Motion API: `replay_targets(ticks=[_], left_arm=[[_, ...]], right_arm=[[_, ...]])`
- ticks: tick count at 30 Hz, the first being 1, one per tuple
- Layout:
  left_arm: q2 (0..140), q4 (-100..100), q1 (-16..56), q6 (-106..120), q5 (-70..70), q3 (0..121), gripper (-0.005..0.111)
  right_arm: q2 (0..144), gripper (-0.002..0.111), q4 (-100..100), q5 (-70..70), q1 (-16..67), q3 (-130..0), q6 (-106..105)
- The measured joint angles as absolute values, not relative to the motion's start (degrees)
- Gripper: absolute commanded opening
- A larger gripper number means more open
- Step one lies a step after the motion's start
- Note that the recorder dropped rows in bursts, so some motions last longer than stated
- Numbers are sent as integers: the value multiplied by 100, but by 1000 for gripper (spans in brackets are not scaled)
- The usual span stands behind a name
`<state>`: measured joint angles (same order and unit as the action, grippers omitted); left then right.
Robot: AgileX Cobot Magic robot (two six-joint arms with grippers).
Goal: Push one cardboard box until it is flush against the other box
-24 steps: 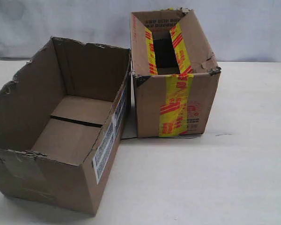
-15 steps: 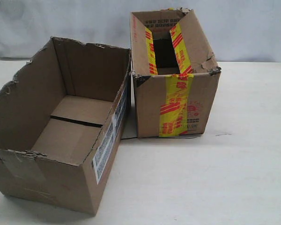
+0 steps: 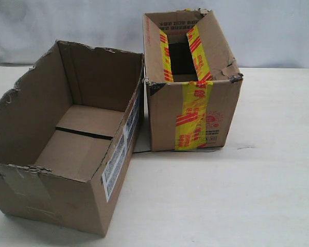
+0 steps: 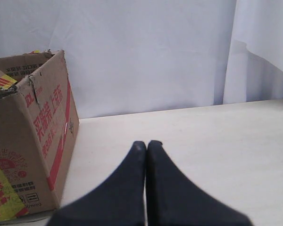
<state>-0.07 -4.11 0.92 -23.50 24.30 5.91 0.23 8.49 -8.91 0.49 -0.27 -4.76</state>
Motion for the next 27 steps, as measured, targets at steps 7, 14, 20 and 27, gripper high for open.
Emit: replay_targets(ticks=[7,14,20,27], left_arm=[[750,-1824,92,-3440,137,2026,0],[1907,-1480,866,-2981,-913,2075,0],[2534,-619,2215,-1612,-2488,2899,0],[3282,94,2940,-939,-3883,3166,0]], right_arm=[[23,0,849,-891,49,-27,-476],[23,0,849,-891,49,-27,-476],[23,0,849,-891,49,-27,-476],[23,0,849,-891,49,-27,-476]])
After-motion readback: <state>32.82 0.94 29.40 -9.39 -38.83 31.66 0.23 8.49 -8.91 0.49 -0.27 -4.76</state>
